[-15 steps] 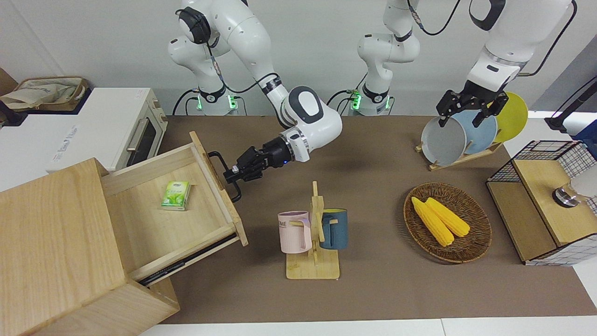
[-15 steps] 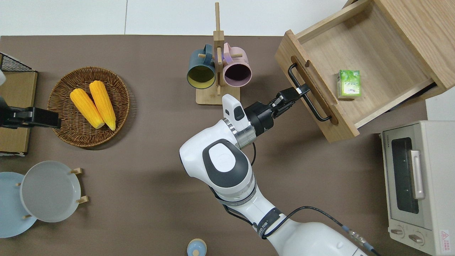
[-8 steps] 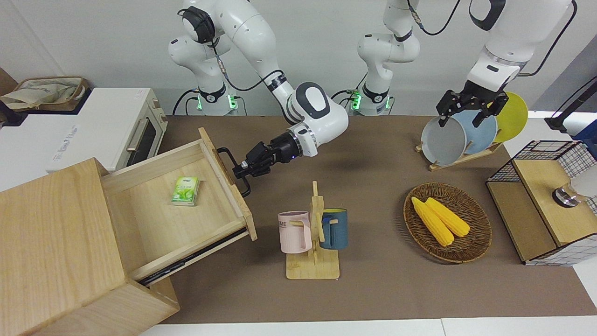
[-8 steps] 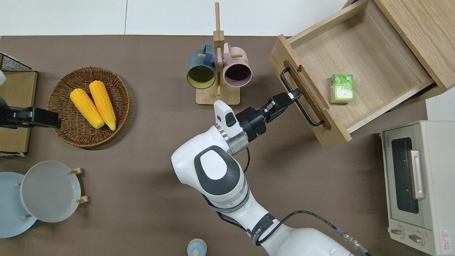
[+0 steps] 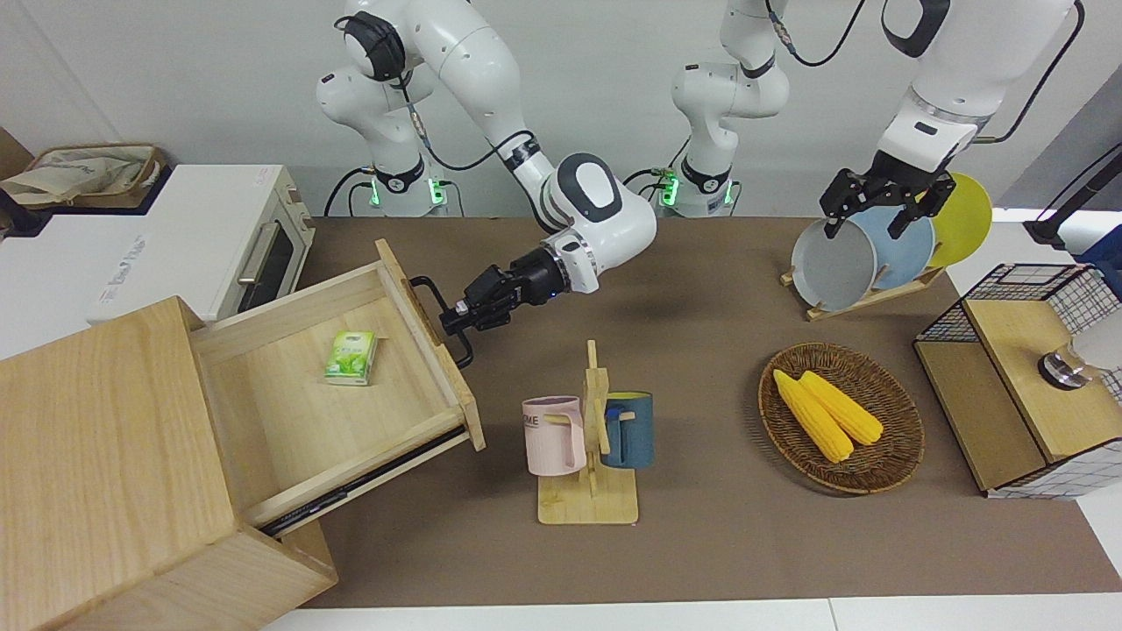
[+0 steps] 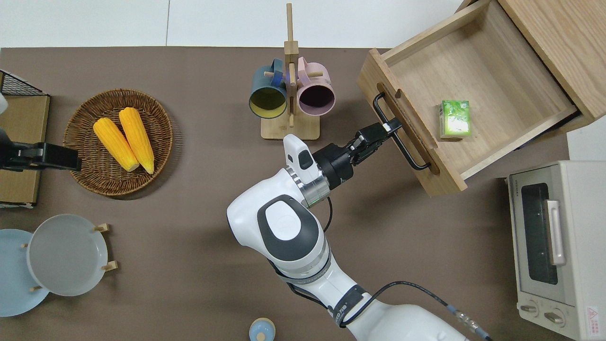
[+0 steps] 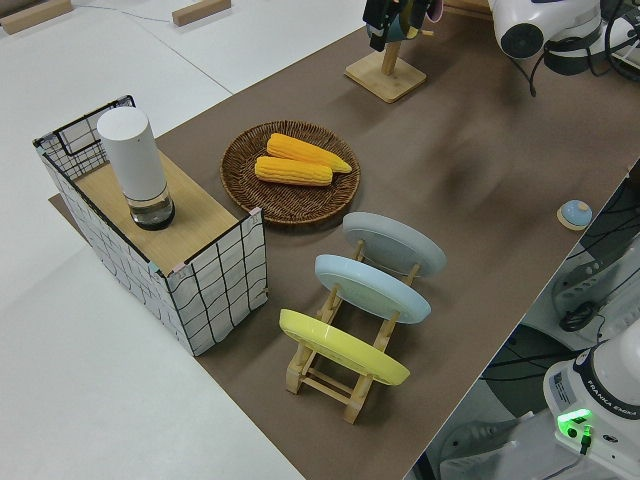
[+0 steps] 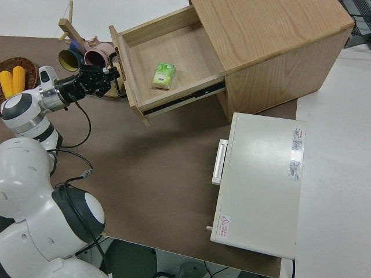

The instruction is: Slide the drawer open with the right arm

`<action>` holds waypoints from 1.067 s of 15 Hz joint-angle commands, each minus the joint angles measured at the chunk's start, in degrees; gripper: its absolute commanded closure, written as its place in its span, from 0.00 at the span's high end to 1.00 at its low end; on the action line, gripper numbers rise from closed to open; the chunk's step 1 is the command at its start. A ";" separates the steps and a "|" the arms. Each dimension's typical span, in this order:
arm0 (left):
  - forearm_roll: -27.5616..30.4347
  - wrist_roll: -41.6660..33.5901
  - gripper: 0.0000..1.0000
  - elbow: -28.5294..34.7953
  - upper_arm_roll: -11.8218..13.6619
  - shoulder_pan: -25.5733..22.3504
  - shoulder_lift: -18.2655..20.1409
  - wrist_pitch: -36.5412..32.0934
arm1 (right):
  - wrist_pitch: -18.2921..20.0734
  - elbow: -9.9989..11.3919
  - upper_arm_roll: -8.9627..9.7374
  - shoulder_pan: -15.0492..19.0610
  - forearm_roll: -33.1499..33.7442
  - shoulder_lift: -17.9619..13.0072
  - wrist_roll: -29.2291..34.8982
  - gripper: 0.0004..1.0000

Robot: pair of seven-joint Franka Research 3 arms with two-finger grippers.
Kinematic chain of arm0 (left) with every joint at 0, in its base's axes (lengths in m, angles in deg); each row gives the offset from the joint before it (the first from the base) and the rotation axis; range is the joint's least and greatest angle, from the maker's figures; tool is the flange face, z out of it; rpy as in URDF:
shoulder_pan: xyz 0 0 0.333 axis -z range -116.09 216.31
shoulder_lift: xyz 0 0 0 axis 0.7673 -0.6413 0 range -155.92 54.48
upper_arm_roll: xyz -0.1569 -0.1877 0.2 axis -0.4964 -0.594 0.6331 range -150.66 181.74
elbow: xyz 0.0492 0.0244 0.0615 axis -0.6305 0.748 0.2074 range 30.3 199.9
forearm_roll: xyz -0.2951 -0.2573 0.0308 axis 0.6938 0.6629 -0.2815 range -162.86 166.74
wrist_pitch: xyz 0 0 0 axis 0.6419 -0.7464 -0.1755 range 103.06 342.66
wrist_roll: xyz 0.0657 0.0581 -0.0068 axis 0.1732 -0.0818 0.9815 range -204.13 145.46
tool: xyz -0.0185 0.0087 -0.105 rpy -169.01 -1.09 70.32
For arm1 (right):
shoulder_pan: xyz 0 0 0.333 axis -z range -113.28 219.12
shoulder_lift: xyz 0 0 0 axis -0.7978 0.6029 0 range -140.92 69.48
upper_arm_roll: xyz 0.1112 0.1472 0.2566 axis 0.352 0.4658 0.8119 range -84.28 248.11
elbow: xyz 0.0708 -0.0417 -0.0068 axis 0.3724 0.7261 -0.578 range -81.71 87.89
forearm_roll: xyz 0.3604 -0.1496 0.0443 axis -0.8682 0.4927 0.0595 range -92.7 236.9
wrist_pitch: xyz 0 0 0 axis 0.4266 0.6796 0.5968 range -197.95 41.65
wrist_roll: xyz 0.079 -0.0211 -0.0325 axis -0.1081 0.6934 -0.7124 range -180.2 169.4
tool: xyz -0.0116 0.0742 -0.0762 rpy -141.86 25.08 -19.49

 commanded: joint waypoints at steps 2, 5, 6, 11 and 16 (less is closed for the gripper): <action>-0.72 -0.43 1.00 -1.17 0.95 0.99 -0.76 0.02 | -0.54 -1.67 -1.04 -0.85 -0.83 -0.38 -1.60 0.98; -0.72 -0.43 1.00 -1.17 0.95 0.99 -0.76 0.02 | -0.54 -1.67 -1.04 -1.55 -3.11 -0.29 2.78 0.98; -0.72 -0.43 1.00 -1.17 0.95 0.99 -0.76 0.02 | -0.54 -1.67 -1.04 -1.64 -3.21 -0.29 3.32 0.98; -0.72 -0.43 1.00 -1.17 0.95 0.99 -0.76 0.02 | -0.72 -6.66 -0.95 -1.64 -9.43 -0.29 3.16 0.98; -0.72 -0.43 1.00 -1.17 0.95 0.99 -0.76 0.02 | -2.64 -12.74 -1.22 -1.47 -21.82 -1.25 2.63 0.98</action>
